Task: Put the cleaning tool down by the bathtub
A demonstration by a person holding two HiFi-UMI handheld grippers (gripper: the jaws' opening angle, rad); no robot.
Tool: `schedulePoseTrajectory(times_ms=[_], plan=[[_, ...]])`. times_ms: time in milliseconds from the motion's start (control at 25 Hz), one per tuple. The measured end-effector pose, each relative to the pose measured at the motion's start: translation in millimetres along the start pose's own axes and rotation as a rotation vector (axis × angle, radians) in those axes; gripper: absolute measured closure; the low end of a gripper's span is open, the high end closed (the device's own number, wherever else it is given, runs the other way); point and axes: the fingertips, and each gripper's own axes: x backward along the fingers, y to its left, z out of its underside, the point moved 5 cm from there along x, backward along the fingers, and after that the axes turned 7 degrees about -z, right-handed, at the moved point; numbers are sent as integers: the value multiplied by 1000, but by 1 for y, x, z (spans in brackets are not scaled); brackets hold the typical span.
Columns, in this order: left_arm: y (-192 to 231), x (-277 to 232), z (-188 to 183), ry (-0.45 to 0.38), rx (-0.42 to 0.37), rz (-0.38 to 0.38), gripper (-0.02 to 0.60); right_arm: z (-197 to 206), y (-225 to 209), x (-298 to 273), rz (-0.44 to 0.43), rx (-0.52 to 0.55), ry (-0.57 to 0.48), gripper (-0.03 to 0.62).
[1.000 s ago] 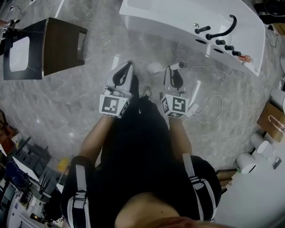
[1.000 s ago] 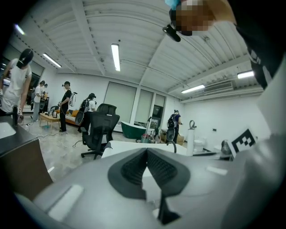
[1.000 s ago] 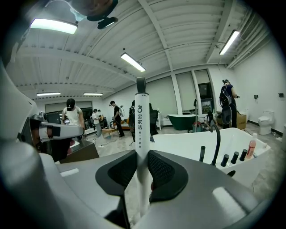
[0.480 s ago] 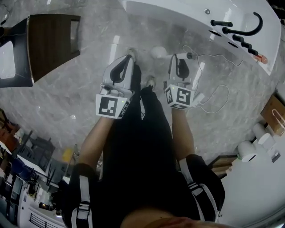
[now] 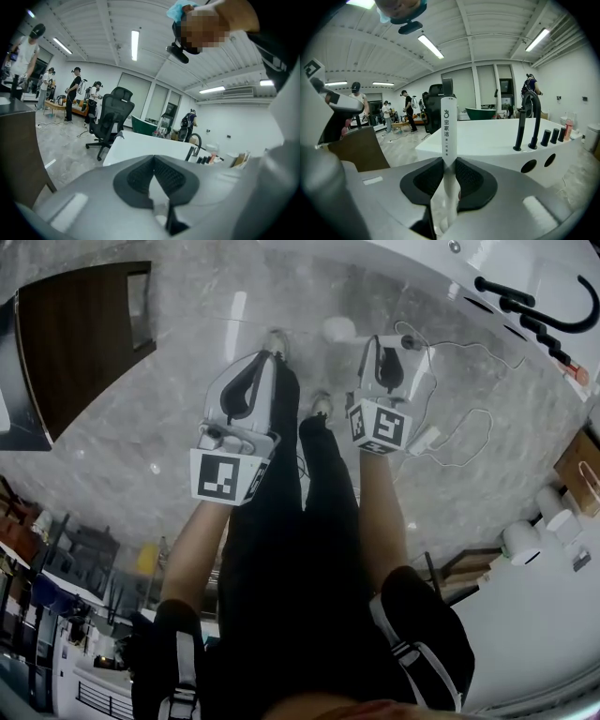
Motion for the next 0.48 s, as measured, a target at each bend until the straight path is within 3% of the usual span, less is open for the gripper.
schedulePoseTrajectory(times_ms=[480], plan=[[38,-34,67,35,28,7,572,99,-13,-80,55,-7,63,510]])
